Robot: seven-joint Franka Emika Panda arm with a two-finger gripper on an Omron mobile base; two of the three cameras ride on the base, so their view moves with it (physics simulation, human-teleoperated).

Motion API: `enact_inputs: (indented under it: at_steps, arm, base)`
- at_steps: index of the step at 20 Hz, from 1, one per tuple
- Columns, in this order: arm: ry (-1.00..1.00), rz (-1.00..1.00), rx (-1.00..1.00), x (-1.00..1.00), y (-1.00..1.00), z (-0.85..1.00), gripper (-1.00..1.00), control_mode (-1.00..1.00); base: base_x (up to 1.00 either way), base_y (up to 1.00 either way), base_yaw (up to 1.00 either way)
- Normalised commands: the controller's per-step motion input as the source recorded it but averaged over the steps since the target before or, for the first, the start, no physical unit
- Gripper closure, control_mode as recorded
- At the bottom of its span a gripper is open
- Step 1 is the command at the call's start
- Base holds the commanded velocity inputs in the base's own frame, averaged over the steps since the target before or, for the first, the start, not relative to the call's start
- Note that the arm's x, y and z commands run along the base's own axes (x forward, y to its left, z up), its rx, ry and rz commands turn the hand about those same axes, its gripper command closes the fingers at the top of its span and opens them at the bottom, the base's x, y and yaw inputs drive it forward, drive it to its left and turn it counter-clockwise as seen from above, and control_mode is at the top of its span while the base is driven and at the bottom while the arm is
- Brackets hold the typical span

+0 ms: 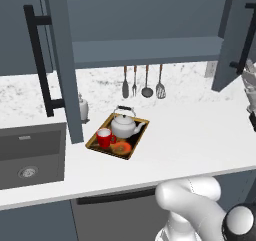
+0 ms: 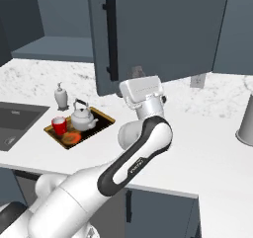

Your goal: Pick the kettle from the counter and place it on the tray. Then pick the mug from the cabinet and place it on the tray. Then close the cabinet doors.

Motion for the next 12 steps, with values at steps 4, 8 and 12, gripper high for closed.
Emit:
enact_inputs:
  at_steps: [4, 8, 12]
  arm:
    - [0.19, 0.04, 0.0, 0.68, 0.0, 0.01, 1.0, -1.0]
    - [0.69, -0.09, -0.08, 0.48, 0.0, 0.2, 1.0, -1.0]
    - [0.72, -0.11, -0.13, 0.67, 0.0, 0.06, 1.0, -1.0]
  base:
    - [0.0, 0.0, 0.0]
    - [0.0, 0.0, 0.0]
    - [0.0, 0.0, 0.0]
